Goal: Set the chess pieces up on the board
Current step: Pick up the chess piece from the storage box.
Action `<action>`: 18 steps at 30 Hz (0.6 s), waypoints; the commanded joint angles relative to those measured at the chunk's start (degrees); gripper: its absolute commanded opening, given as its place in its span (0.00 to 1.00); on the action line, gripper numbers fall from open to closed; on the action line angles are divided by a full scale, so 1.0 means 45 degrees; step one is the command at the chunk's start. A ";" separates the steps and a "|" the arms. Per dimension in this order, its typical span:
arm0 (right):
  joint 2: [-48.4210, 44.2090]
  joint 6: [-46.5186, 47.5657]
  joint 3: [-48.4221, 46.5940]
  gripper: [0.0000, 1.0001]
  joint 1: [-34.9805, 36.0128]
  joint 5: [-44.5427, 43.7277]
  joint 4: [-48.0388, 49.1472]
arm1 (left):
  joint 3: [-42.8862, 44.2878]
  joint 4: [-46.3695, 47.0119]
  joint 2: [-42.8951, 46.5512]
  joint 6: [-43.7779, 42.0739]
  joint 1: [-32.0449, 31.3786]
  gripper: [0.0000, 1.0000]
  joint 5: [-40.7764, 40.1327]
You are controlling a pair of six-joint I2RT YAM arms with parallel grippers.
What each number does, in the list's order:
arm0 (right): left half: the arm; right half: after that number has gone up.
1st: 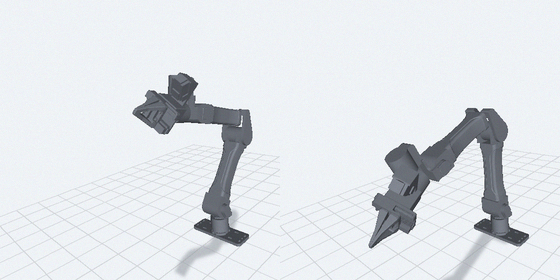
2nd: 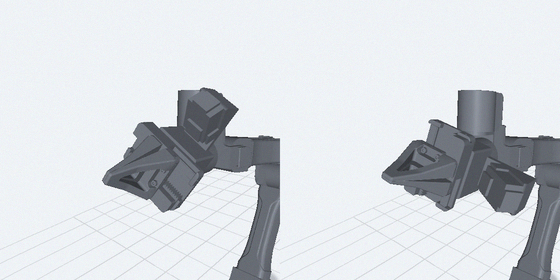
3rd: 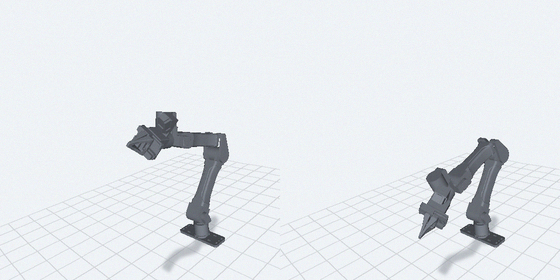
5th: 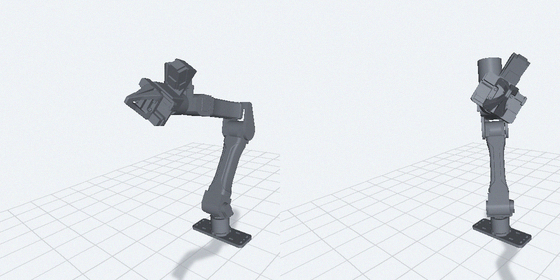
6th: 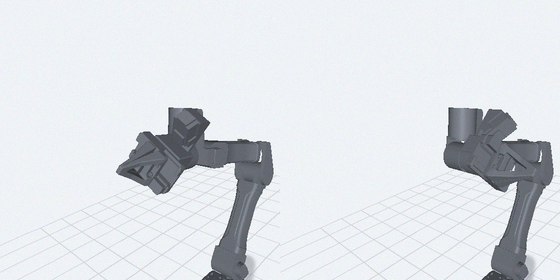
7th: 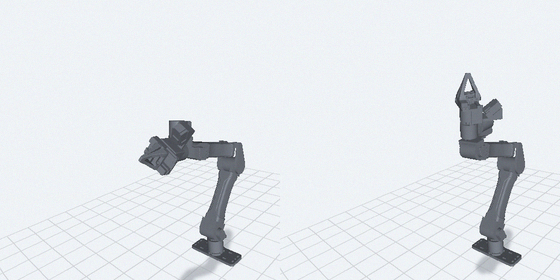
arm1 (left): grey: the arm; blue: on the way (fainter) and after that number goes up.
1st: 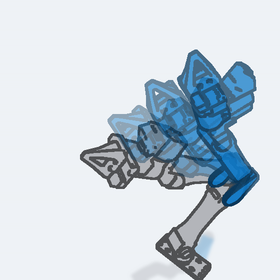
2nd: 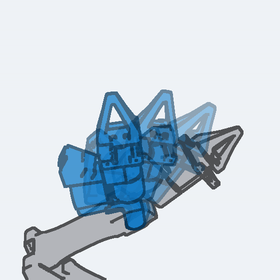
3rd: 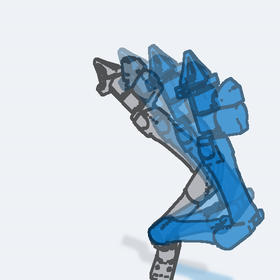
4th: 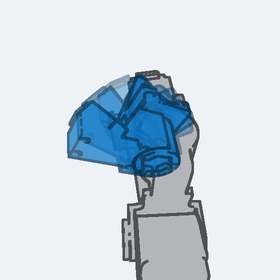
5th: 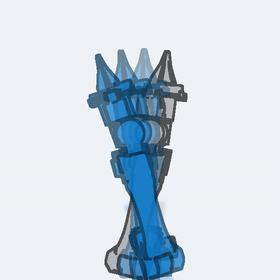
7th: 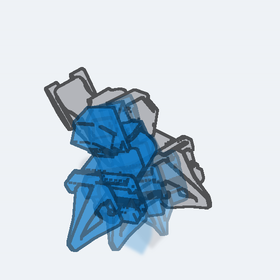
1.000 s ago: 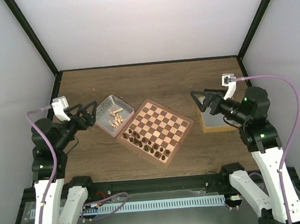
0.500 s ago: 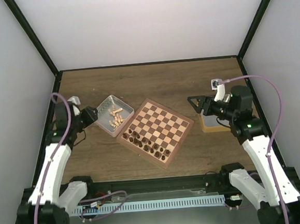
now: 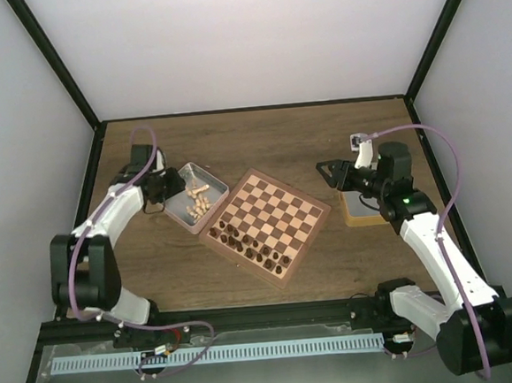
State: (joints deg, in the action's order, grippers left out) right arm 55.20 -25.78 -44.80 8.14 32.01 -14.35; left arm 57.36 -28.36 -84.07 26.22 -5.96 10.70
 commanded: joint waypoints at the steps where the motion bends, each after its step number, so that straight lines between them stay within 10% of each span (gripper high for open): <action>1: 0.0215 -0.0037 0.0006 0.50 0.0145 -0.0235 0.0867 | 0.1214 0.0145 -0.1422 -0.0248 -0.0342 0.43 -0.0694; 18: 0.0494 -0.0187 -0.0042 0.49 0.0398 -0.0645 0.1054 | 0.2087 0.0958 -0.4439 0.0094 -0.0435 0.32 -0.0974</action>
State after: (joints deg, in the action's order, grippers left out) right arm 57.76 -26.61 -44.80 9.32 30.24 -10.61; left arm 65.06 -25.36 -103.20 26.81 -7.81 7.77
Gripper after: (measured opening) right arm 0.495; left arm 0.332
